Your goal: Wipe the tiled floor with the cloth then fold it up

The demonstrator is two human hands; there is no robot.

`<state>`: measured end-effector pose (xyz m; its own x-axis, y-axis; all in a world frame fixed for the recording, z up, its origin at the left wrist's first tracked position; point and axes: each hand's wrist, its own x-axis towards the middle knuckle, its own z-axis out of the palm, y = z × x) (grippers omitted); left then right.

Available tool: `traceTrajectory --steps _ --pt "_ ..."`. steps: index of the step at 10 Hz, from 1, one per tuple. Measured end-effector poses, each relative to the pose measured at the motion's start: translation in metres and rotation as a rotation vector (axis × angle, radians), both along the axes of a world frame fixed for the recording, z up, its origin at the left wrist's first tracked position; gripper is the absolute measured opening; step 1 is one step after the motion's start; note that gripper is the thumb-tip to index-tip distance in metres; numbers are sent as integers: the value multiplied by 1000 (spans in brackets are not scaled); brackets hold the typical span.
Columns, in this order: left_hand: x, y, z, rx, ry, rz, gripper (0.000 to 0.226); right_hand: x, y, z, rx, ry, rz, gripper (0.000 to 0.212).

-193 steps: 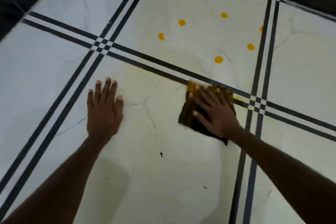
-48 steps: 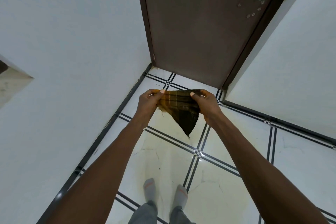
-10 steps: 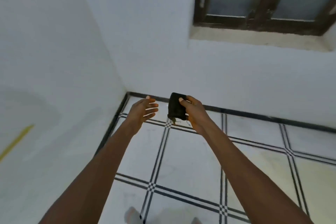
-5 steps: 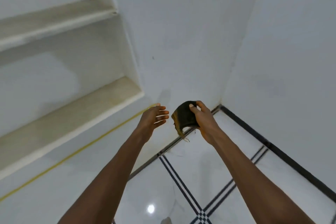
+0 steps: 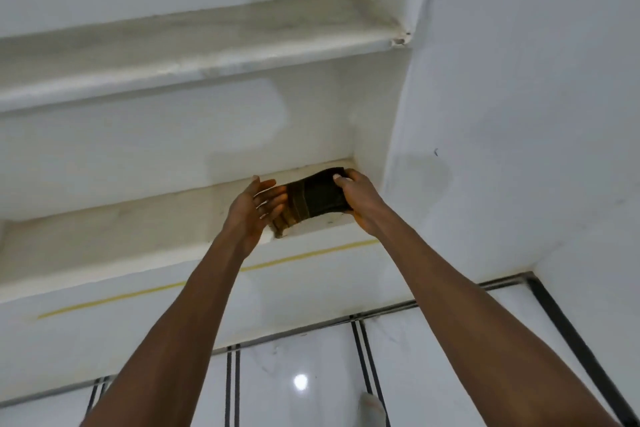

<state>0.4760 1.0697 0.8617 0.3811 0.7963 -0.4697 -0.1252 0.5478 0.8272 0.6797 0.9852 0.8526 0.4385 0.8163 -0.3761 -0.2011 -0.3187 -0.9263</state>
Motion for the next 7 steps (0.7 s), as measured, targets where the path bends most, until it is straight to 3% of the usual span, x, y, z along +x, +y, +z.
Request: traceTrajectory --steps 1,2,4,5,7 --pt "20 9 -11 -37 48 -11 38 24 33 -23 -148 -293 106 37" --pt "37 13 -30 -67 89 11 36 43 52 -45 -229 -468 152 37" --pt "62 13 -44 -87 121 -10 39 54 51 -61 -263 -654 230 52" --pt "68 14 -47 -69 155 -48 42 55 39 -56 -207 -712 232 52" --pt "78 -2 -49 66 254 -175 33 48 -13 -43 -31 -638 134 35"
